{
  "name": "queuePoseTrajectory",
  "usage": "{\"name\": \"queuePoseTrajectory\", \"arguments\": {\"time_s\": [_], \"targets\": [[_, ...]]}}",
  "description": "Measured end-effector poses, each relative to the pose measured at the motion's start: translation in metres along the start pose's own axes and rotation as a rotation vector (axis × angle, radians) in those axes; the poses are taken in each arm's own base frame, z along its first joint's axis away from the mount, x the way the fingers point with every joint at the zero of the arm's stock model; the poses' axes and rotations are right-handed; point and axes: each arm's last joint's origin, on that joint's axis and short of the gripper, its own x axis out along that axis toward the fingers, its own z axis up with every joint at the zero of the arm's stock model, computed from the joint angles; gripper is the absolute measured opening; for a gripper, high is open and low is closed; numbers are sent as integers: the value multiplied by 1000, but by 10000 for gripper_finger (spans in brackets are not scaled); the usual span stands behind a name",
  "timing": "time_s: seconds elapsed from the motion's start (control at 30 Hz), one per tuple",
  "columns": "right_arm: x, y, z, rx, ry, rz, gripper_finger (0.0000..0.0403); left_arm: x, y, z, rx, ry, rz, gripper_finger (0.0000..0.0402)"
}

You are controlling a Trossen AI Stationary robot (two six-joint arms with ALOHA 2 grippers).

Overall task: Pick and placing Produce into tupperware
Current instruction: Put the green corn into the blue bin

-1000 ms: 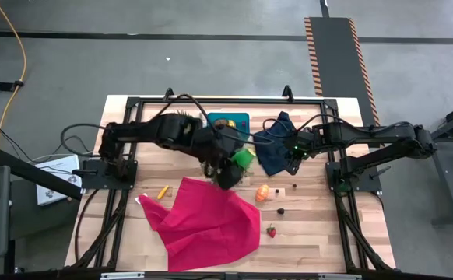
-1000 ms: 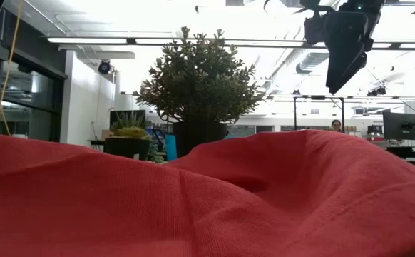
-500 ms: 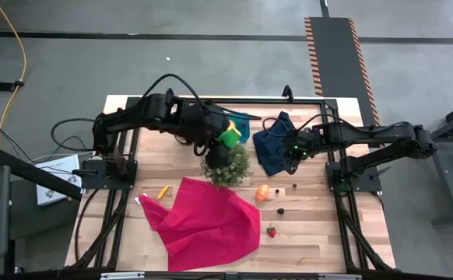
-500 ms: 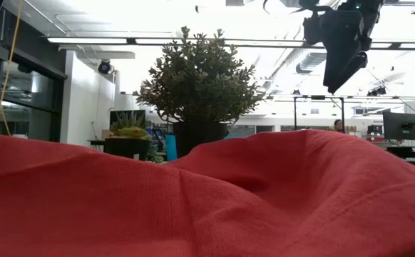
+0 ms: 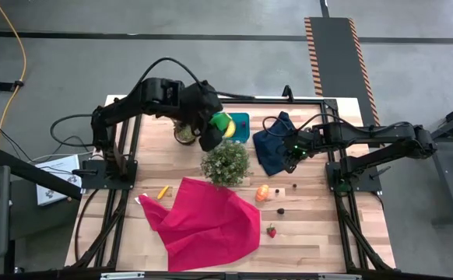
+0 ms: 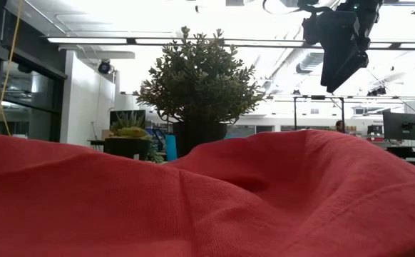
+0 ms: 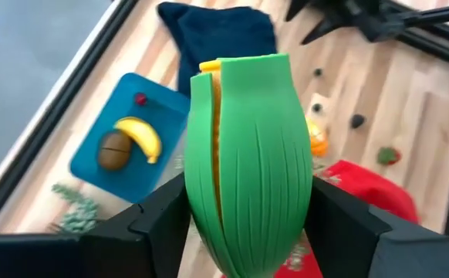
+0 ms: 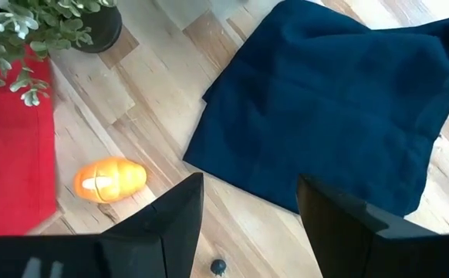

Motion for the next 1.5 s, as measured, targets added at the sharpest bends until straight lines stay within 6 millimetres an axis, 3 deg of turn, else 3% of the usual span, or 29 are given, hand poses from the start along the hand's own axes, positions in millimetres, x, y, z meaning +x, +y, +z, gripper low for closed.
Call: {"name": "queuePoseTrajectory", "arguments": {"time_s": [0.37, 0.63, 1.03, 1.37, 1.5], "targets": [[0, 0, 1, 22, -19, -5, 199, 3, 40, 8, -13, 14, 76, 192], [0, 0, 1, 41, -22, -9, 199, 4, 72, 12, -39, 24, 134, 212], [0, -2, 4, 76, -40, -23, 199, 2, 121, 17, -104, 13, 172, 200], [2, -9, 10, 120, -59, -33, 199, -1, 148, 21, -119, -45, 217, 195], [2, -10, 11, 128, -60, -37, 199, 8, 157, 24, -130, -33, 216, 195]]}}
